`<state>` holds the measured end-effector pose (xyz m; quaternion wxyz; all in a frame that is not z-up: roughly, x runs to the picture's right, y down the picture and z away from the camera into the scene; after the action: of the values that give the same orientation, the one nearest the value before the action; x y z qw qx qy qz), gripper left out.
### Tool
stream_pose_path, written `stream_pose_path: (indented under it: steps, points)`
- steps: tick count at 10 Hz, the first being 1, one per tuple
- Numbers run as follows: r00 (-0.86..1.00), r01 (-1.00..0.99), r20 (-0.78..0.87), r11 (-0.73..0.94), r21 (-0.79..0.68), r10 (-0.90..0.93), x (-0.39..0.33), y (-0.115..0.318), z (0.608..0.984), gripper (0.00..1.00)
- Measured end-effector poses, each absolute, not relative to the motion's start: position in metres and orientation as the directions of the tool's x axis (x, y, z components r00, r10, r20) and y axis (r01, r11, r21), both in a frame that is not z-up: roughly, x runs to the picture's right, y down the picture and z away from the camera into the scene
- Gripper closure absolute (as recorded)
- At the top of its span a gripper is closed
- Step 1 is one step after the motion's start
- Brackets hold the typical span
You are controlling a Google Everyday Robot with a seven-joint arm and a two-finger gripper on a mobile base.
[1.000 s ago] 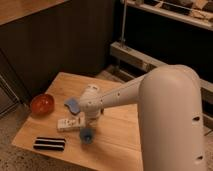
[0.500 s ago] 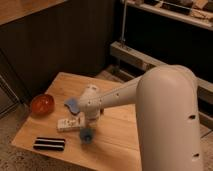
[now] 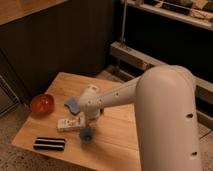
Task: Stand the bottle upright
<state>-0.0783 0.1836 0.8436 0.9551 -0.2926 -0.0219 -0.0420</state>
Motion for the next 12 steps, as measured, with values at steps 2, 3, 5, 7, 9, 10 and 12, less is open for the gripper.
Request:
stream_pose_path:
  steps: [2,3,5,7,9,10,12]
  points:
    - [0.995,0.093,0.067,0.825,-0.557,-0.067,-0.078,0.183,0.8443,0.42]
    - [0.996,0.092,0.067,0.825,-0.557,-0.066,-0.0776,0.1826,0.8447,0.42]
    - [0.996,0.089,0.066,0.825,-0.558,-0.063,-0.0775,0.1819,0.8448,0.42]
    - [0.996,0.088,0.066,0.824,-0.56,-0.062,-0.078,0.1817,0.8448,0.56]
    - [0.996,0.088,0.065,0.823,-0.561,-0.062,-0.0784,0.1818,0.8449,0.65]
    - [0.996,0.088,0.065,0.823,-0.561,-0.062,-0.0786,0.1816,0.8451,0.65]
    - [0.996,0.088,0.065,0.823,-0.561,-0.062,-0.0791,0.181,0.8451,0.65]
